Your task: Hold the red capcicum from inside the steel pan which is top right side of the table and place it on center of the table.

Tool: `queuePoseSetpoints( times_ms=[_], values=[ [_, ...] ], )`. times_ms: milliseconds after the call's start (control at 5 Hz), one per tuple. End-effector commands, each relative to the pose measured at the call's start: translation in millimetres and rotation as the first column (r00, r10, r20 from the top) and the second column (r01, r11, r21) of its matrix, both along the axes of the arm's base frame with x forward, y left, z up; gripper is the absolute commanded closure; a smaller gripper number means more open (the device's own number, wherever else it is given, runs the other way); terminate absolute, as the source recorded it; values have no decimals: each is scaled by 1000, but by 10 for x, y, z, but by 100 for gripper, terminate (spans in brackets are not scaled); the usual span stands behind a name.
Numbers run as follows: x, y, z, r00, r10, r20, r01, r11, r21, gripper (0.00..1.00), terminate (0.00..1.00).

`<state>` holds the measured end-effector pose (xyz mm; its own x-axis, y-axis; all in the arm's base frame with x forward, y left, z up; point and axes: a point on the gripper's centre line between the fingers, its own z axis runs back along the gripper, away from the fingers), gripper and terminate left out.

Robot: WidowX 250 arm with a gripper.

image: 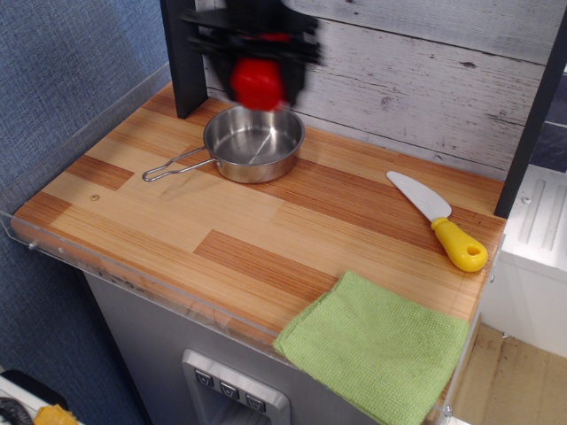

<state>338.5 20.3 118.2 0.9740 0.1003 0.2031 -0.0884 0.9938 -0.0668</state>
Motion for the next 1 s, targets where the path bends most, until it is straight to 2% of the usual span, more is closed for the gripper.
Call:
queuePoseSetpoints(
  times_ms=[0,200,400,800],
  values=[
    [21,-558,-241,995,-96,-42,97,995,24,100,0],
    [-2,-673,-522,988,-115,-99,118,993,28,100,0],
    [-89,-674,-693,983,-123,-139,130,990,47,100,0],
    [-112,-534,-844,981,-100,-164,112,992,64,100,0]
  ],
)
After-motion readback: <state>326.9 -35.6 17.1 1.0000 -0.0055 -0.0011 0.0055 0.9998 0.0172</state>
